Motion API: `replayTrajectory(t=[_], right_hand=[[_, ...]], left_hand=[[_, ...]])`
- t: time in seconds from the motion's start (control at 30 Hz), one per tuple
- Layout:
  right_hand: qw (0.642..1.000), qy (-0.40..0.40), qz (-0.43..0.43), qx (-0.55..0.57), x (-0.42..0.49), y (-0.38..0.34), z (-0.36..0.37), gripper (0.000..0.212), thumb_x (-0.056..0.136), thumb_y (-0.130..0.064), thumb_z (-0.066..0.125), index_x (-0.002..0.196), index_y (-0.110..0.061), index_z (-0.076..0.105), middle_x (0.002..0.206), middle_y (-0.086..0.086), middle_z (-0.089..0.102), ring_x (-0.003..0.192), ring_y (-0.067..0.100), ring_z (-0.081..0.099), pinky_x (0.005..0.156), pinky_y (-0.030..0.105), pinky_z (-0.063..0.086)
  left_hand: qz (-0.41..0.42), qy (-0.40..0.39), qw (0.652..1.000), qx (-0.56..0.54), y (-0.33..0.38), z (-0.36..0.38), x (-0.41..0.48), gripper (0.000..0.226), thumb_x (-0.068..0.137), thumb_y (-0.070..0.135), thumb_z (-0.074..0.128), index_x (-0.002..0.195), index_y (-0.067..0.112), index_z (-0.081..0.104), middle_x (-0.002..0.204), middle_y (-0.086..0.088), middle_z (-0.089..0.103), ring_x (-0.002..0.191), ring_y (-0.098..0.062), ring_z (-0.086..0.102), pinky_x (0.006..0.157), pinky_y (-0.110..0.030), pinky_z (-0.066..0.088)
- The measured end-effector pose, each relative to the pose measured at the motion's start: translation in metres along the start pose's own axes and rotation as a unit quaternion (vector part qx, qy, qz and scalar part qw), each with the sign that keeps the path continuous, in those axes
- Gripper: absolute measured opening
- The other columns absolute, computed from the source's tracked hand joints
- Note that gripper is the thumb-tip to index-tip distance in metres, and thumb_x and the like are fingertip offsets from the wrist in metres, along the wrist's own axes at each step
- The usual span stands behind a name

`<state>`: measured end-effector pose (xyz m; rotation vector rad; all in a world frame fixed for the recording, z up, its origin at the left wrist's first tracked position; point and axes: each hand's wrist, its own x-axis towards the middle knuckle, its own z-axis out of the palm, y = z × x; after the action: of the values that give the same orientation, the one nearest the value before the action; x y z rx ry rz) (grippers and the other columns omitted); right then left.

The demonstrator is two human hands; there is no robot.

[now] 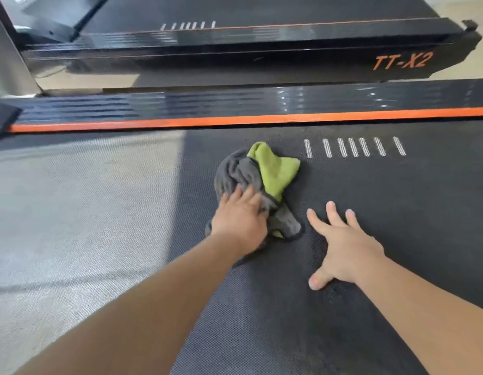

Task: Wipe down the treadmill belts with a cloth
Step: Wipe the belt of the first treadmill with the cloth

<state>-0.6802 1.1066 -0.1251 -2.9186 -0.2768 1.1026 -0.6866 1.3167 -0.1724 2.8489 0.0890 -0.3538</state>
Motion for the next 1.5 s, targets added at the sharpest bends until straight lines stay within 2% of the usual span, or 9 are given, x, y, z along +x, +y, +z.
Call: replayTrajectory(t=[0.2,0.37,0.6,0.8,1.0,1.1,1.3,1.4,1.5], right_hand=[[1.000,0.003,0.011,0.005,0.001,0.002,0.002,0.148,0.051,-0.060,0.095,0.164,-0.035,0.002,0.163,-0.016,-0.034,0.155,0.021,-0.025,0.120,0.061,0.028],[1.000,0.010,0.000,-0.006,-0.001,-0.001,0.002,0.150,0.052,-0.059,0.094,0.157,-0.053,-0.012,0.163,-0.015,-0.035,0.156,0.025,-0.021,0.115,0.062,0.036],[1.000,-0.001,0.012,-0.005,0.002,0.001,0.002,0.140,0.051,-0.061,0.095,0.163,-0.031,0.016,0.167,-0.014,-0.027,0.155,0.023,-0.025,0.119,0.061,0.029],[1.000,0.005,0.001,-0.003,0.002,0.002,0.004,0.151,0.051,-0.058,0.095,0.156,-0.054,-0.014,0.163,-0.015,-0.035,0.156,0.026,-0.023,0.117,0.065,0.031],[1.000,0.001,0.006,0.003,0.004,0.002,0.004,0.142,0.048,-0.059,0.096,0.162,-0.039,0.013,0.162,-0.016,-0.036,0.155,0.023,-0.024,0.120,0.064,0.027],[1.000,-0.006,0.008,0.002,0.002,0.001,0.004,0.139,0.052,-0.058,0.096,0.161,-0.043,0.012,0.162,-0.016,-0.037,0.155,0.023,-0.024,0.121,0.064,0.025],[1.000,0.000,0.004,0.006,0.003,0.001,0.004,0.147,0.052,-0.055,0.097,0.159,-0.050,-0.003,0.162,-0.015,-0.038,0.155,0.025,-0.025,0.120,0.067,0.021],[1.000,-0.003,0.010,0.012,0.003,0.001,0.004,0.147,0.052,-0.054,0.098,0.159,-0.051,-0.003,0.161,-0.016,-0.039,0.155,0.024,-0.026,0.121,0.067,0.020],[1.000,-0.001,0.008,0.015,0.005,0.001,0.004,0.146,0.052,-0.054,0.097,0.159,-0.052,-0.003,0.161,-0.017,-0.039,0.154,0.024,-0.026,0.122,0.066,0.019]], left_hand=[[0.256,-0.062,0.964,0.034,-0.031,0.005,-0.037,0.067,0.096,0.047,0.027,0.159,0.027,0.038,0.168,0.009,0.028,0.157,-0.011,0.018,0.129,-0.040,0.014],[-0.004,0.000,1.000,0.027,-0.034,-0.008,0.015,0.058,0.106,0.037,0.032,0.163,0.028,0.026,0.173,0.005,0.009,0.159,-0.019,0.005,0.129,-0.044,0.005],[0.276,-0.073,0.958,0.033,-0.014,0.005,-0.046,0.062,0.098,0.041,0.033,0.157,0.022,0.042,0.168,0.007,0.027,0.157,-0.014,0.017,0.129,-0.040,0.015],[0.013,0.027,0.999,0.019,-0.010,-0.001,-0.004,0.058,0.105,0.036,0.035,0.161,0.029,0.027,0.172,0.006,0.014,0.158,-0.022,0.010,0.128,-0.042,0.006],[0.168,-0.062,0.981,0.077,-0.005,0.018,-0.083,0.074,0.094,0.056,0.013,0.161,0.029,0.030,0.171,0.006,0.021,0.158,-0.019,0.016,0.128,-0.042,0.015],[0.071,-0.025,0.990,0.123,-0.037,-0.002,-0.068,0.083,0.088,0.061,0.001,0.161,0.033,0.030,0.169,0.010,0.024,0.155,-0.017,0.023,0.126,-0.041,0.023],[0.111,-0.065,0.985,0.115,0.000,-0.042,-0.067,0.064,0.085,0.066,0.060,0.138,0.035,0.044,0.130,0.011,0.052,0.119,-0.023,0.054,0.087,-0.044,0.056],[0.108,-0.037,0.982,0.151,0.006,-0.053,-0.049,0.117,0.069,0.080,0.070,0.158,0.045,0.002,0.163,-0.002,0.018,0.145,-0.036,0.028,0.111,-0.061,0.038],[0.156,-0.155,0.962,0.162,0.009,-0.024,-0.033,0.099,0.089,0.073,0.055,0.157,0.052,-0.013,0.170,0.002,-0.023,0.154,-0.043,-0.020,0.125,-0.062,0.000]])
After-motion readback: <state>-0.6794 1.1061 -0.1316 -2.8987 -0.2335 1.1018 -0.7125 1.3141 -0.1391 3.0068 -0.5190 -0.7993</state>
